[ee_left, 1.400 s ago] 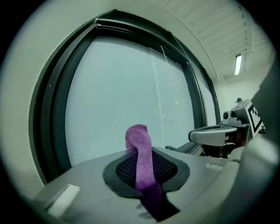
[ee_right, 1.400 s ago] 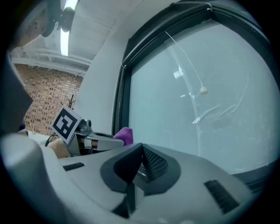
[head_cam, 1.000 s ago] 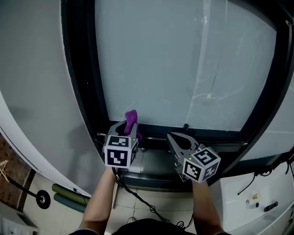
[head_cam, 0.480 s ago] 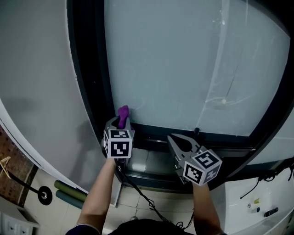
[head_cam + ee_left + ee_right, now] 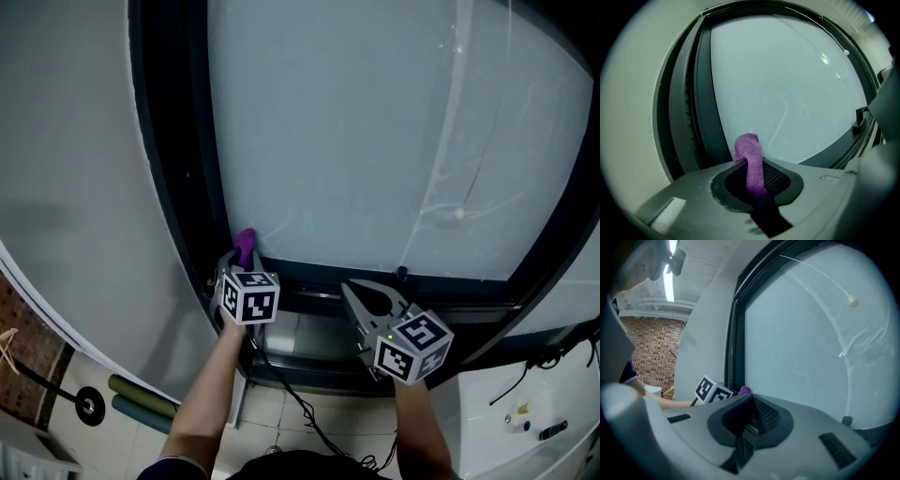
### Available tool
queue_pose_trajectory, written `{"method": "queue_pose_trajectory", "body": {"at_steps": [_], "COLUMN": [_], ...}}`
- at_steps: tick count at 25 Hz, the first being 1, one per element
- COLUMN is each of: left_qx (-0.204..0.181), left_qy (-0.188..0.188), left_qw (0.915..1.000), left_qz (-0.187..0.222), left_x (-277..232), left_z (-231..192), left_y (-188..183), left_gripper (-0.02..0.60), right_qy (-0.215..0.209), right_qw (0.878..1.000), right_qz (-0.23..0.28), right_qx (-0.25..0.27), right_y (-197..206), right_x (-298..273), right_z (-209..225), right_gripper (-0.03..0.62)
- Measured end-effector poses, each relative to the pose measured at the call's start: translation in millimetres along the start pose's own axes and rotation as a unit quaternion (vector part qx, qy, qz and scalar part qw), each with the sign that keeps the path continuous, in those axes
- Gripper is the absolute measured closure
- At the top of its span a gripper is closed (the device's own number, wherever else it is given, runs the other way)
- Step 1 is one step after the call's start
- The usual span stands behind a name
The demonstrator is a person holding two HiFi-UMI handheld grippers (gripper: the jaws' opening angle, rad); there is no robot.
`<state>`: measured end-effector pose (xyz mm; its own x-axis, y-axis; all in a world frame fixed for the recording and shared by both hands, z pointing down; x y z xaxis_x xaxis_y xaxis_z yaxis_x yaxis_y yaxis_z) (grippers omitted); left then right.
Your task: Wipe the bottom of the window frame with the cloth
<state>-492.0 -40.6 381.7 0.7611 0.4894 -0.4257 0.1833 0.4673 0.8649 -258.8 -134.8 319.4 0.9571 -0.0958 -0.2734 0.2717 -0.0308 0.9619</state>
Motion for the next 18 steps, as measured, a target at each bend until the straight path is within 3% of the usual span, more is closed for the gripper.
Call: {"method": "queue_pose_trajectory", "body": {"at_steps": [8,18], "left_qx": [0.013,0.037], "left_qy": [0.008,0.05], "left_qw": [0.9994,0.997], "left_qz": [-0.031,-0.046], "left_x": [-18,-20], "left_z": [8,15], "left_y": [13,13], "left_gripper": [0.511,0.512], "right_qy": [0.015,0.021], "right_qw": [1.0,1.0], "right_qz": [-0.003,-0.005], "right_qx": [-0.001,-0.005], "right_y": [0,3], "right_x": [9,13], "right_z": [9,14], "right_gripper": [0.594,0.593]}}
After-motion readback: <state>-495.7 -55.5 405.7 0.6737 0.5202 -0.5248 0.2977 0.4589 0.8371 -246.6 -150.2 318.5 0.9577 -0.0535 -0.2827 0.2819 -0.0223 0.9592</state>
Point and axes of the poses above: the fingertips, and each gripper's own axes: x backward along the fingers, z to its right, y out of its underside, the point moved 4 cm from there along x, backward along the fingers, and after that the axes turned 13 degrees about -z, right-handed, at the moved point
